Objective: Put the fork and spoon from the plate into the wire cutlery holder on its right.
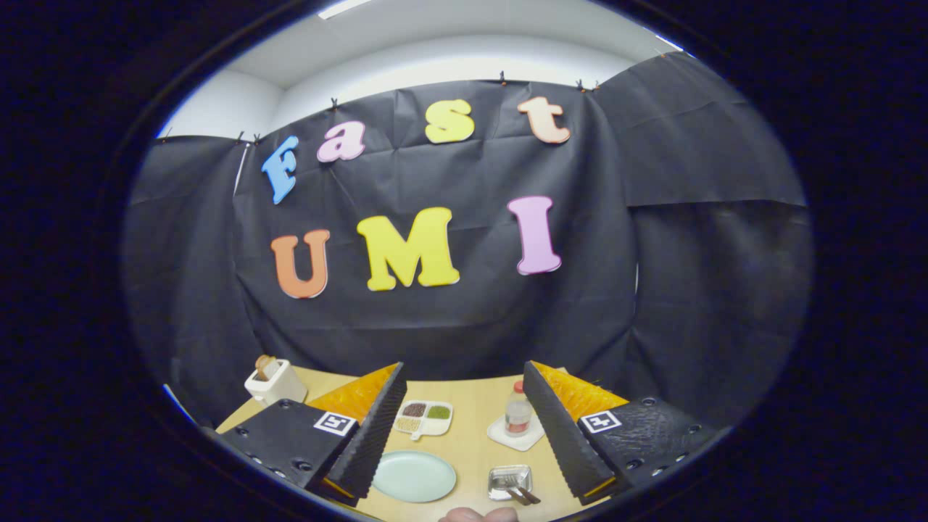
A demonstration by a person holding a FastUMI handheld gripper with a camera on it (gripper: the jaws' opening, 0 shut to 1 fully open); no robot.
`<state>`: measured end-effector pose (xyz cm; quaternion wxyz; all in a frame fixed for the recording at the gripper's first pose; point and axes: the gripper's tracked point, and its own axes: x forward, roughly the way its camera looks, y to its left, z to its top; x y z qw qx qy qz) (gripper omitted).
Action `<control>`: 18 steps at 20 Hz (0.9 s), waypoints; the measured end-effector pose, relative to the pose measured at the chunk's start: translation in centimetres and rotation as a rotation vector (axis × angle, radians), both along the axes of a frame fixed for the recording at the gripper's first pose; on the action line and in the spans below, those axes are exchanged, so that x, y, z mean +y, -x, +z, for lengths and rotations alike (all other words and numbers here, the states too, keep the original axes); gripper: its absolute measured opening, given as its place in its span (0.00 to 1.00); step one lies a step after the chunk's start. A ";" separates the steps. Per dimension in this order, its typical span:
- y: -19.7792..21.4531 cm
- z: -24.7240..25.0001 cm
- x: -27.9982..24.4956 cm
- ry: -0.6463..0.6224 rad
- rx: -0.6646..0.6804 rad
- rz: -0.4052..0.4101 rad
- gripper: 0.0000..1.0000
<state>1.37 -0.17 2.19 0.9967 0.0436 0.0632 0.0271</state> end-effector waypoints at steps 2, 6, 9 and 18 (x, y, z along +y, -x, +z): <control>0.4 0.7 -0.6 0.021 -0.052 -0.023 0.96; 1.7 -0.8 -0.1 0.021 -0.035 -0.003 0.96; 1.4 -1.4 -0.4 0.003 -0.022 -0.012 0.96; 1.2 -1.0 0.2 -0.005 -0.053 -0.006 0.96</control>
